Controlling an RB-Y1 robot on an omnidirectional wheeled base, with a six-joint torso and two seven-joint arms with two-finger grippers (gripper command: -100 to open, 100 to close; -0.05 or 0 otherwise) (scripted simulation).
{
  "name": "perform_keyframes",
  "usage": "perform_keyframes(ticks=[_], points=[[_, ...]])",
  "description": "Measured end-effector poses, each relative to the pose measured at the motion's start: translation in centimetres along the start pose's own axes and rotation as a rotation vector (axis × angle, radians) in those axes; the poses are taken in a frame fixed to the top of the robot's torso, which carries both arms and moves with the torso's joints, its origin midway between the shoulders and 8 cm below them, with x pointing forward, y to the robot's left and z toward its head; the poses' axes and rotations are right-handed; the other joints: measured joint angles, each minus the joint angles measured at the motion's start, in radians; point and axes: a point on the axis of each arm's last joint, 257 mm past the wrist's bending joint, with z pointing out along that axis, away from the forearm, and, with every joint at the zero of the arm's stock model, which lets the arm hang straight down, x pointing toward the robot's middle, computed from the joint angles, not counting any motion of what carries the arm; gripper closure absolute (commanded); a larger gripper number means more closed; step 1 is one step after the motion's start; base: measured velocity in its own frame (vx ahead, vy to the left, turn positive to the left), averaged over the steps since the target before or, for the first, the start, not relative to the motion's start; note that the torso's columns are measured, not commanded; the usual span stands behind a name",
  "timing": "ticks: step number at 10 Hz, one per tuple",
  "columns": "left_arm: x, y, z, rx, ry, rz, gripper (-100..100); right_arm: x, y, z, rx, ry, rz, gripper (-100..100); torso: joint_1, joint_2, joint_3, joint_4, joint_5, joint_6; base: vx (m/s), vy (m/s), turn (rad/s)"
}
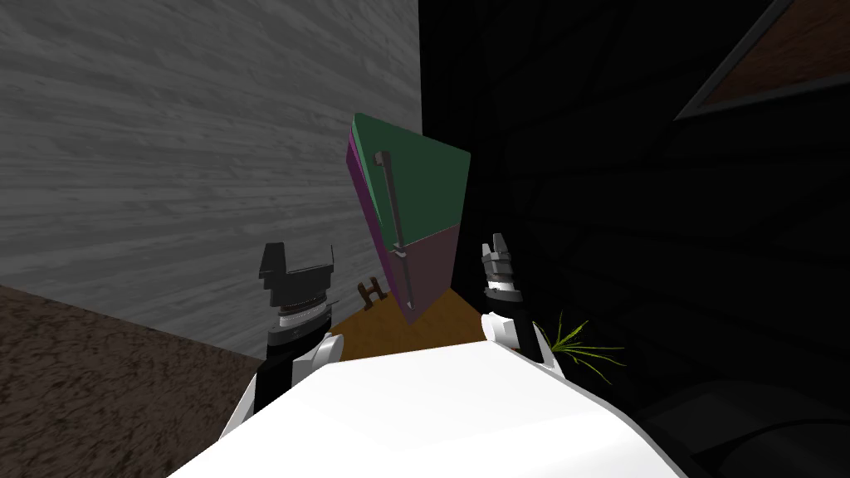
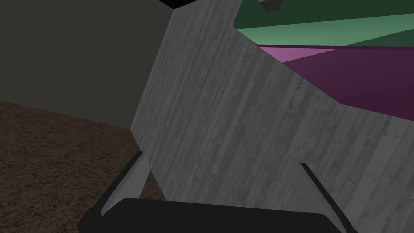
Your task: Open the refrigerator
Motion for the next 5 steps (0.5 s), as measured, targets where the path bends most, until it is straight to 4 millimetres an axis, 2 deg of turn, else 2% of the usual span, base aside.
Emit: perform_keyframes(ticks=[2,5], points=[[0.00,0.00,0.00,0.000,0.000,0.000,0,0.00,0.00,0.00,0.000,0.000,0.000,0,0.000,0.104,-0.209,0.105,0.000,0.000,0.000,0.000,0.000],[0.00,-0.01,0.00,0.000,0.000,0.000,0,0.00,0.01,0.00,0.000,0.000,0.000,0,0.000,0.322,-0.644,0.322,0.000,0.000,0.000,0.000,0.000]])
